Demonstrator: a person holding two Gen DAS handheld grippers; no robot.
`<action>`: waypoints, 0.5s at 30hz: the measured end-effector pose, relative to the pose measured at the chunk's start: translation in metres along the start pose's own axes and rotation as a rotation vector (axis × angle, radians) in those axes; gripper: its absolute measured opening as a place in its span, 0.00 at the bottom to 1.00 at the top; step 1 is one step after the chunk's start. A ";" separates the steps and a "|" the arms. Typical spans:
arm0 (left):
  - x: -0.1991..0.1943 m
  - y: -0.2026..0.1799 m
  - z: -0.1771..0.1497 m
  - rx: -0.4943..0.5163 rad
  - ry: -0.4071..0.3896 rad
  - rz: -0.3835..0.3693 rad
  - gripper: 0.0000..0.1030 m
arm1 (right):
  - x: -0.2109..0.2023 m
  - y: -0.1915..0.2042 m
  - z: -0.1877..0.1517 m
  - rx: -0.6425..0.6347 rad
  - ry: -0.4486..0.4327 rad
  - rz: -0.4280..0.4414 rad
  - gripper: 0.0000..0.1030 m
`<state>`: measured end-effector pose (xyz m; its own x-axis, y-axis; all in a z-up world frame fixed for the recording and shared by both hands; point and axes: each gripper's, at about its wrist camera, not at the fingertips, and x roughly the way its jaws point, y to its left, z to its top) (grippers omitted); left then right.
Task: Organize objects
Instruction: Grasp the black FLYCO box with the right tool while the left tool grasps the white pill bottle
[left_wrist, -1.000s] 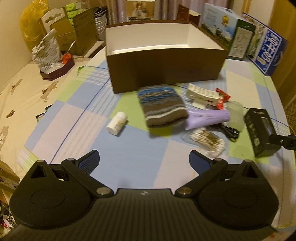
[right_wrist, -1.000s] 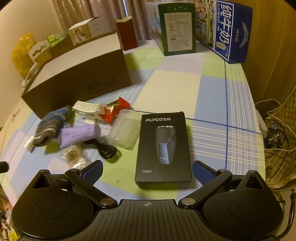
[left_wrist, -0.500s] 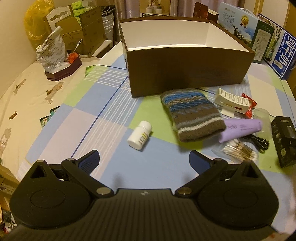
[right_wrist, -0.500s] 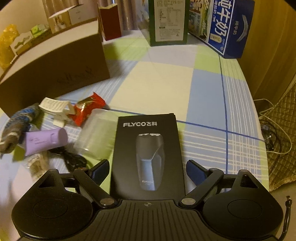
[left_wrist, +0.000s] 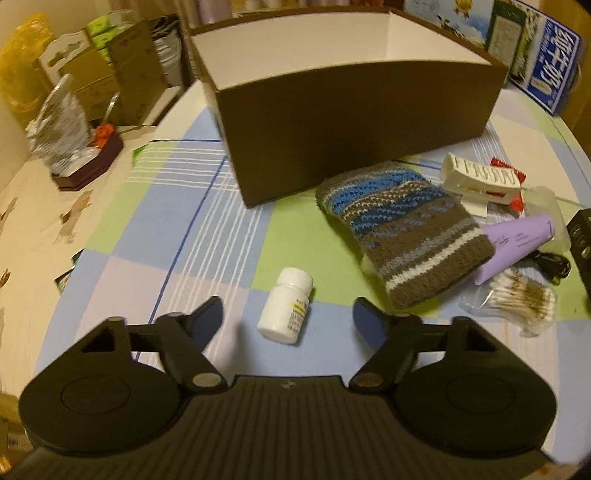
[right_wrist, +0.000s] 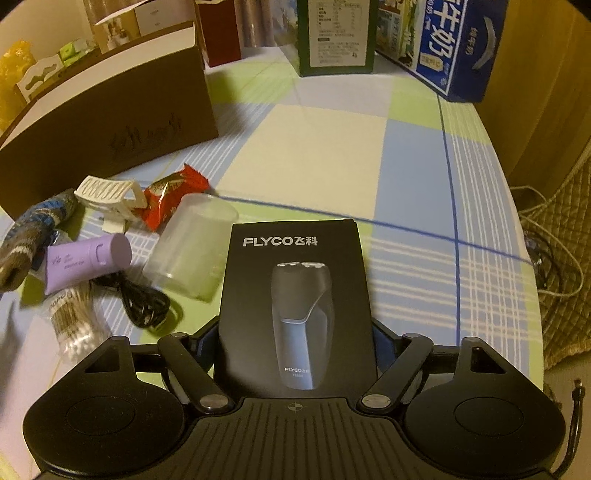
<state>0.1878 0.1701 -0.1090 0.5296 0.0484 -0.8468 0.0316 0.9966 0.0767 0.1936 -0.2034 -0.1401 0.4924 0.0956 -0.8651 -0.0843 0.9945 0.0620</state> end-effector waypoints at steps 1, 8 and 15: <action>0.004 0.001 0.001 0.010 0.004 -0.003 0.64 | -0.002 0.000 -0.002 0.005 0.005 0.001 0.74; 0.024 0.007 0.006 0.064 0.045 -0.058 0.34 | -0.010 -0.002 -0.008 0.036 0.032 -0.005 0.74; 0.025 0.009 -0.001 0.053 0.071 -0.080 0.22 | -0.008 0.000 -0.004 0.051 0.031 -0.020 0.75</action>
<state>0.2011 0.1802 -0.1302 0.4626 -0.0243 -0.8862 0.1170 0.9926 0.0338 0.1861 -0.2038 -0.1356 0.4661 0.0747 -0.8816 -0.0301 0.9972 0.0686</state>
